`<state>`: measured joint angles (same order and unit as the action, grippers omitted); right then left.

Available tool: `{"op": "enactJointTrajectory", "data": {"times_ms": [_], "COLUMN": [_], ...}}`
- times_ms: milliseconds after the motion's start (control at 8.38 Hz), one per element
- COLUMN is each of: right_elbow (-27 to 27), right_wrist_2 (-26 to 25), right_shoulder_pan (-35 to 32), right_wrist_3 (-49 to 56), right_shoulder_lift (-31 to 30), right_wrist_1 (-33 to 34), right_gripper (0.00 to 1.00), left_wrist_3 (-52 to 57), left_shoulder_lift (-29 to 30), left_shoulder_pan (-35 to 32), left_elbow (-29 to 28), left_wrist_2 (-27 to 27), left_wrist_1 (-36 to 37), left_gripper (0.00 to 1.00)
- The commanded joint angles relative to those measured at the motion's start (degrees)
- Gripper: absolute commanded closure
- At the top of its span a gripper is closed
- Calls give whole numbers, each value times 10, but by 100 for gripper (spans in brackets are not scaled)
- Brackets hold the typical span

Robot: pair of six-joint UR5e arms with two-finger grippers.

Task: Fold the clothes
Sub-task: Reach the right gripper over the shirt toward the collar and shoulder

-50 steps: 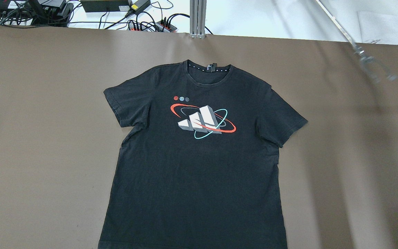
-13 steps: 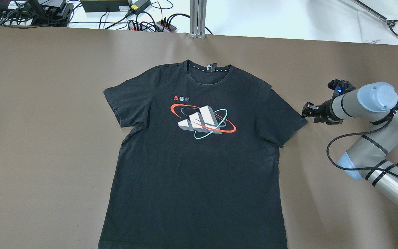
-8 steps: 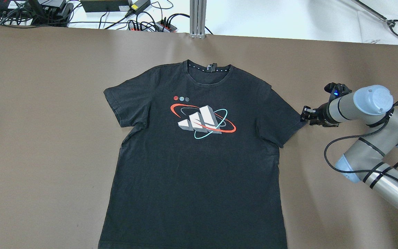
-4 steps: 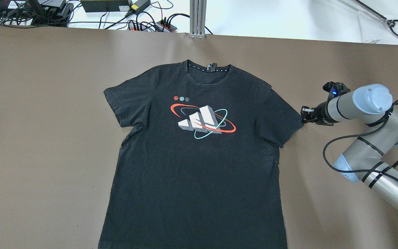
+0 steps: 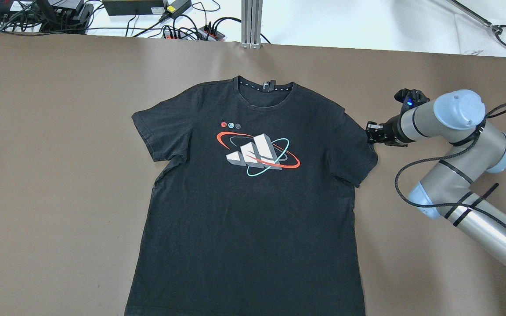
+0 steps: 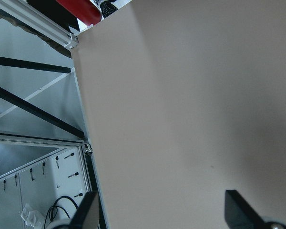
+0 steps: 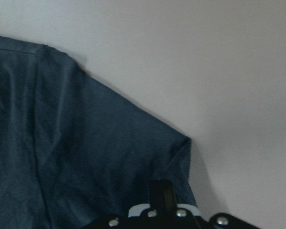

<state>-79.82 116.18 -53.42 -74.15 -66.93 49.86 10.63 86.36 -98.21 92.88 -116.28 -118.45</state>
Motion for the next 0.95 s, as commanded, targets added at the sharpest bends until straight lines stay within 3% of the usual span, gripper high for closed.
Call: {"op": "enactJointTrajectory", "data": {"times_ms": [0, 597, 835], "right_elbow": [-15, -1, 2], "right_wrist_2": [3, -5, -32], "right_shoulder_pan": [1, 47, 53], "right_wrist_3": [0, -51, -52], "right_shoulder_lift": [78, 111, 117], "right_wrist_1": [83, 87, 87], "right_gripper": [100, 100, 100], "left_wrist_3": [0, 0, 0], "left_shoulder_lift": [-4, -5, -6], "left_shoulder_pan": [0, -1, 0], "left_elbow": [0, -1, -1], "left_wrist_2": [0, 0, 0], "left_wrist_1": [0, 0, -1], "left_gripper": [7, 7, 7]}}
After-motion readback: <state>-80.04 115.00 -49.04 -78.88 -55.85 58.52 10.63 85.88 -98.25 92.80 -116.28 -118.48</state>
